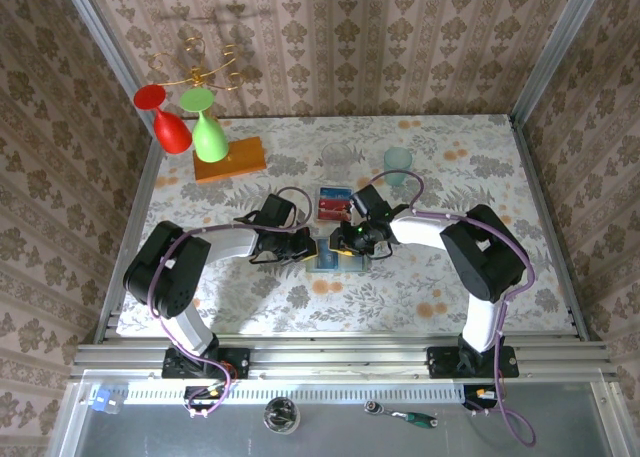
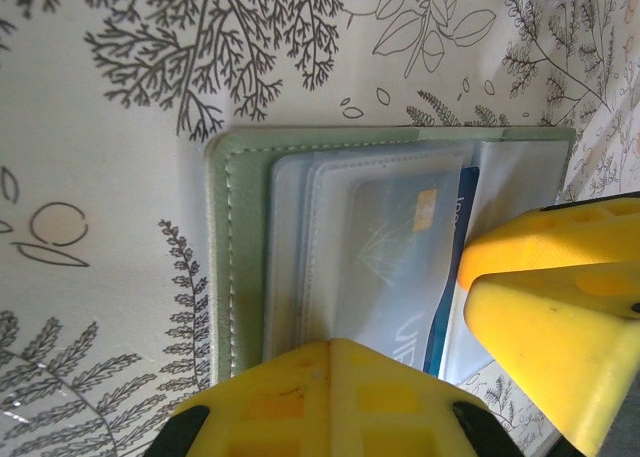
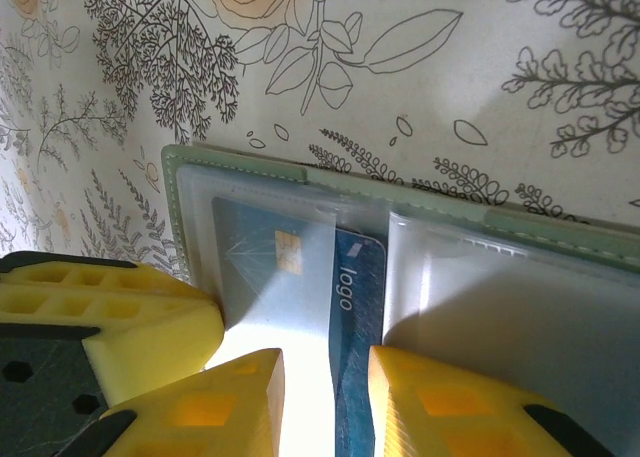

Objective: Take the credit cards out of the card holder

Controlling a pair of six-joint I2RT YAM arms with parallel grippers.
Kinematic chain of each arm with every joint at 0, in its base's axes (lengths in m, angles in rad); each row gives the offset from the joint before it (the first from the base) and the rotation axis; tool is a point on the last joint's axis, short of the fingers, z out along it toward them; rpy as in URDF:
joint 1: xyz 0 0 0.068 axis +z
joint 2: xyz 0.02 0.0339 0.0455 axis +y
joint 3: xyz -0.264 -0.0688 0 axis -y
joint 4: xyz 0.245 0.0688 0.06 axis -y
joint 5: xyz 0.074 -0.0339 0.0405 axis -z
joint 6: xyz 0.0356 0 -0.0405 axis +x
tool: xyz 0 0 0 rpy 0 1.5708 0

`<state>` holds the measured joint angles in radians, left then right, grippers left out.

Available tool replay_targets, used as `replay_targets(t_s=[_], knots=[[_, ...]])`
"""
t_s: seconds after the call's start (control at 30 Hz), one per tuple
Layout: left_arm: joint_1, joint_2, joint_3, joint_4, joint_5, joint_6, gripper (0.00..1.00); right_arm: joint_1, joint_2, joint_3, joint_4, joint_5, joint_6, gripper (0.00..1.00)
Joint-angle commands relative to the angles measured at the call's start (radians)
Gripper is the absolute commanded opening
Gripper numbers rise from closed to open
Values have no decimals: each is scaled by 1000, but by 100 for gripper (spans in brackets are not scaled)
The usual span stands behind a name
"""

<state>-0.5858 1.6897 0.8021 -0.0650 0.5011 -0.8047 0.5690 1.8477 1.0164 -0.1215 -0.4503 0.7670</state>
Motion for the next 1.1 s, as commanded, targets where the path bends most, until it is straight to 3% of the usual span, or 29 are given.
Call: replay_targets(t_s=[0.0, 1.07], knots=[[11, 28, 16, -48, -14, 31, 0, -4, 15, -16, 5, -12, 13, 31], [12, 34, 7, -42, -12, 21, 0, -8, -9, -26, -43, 43, -1, 35]])
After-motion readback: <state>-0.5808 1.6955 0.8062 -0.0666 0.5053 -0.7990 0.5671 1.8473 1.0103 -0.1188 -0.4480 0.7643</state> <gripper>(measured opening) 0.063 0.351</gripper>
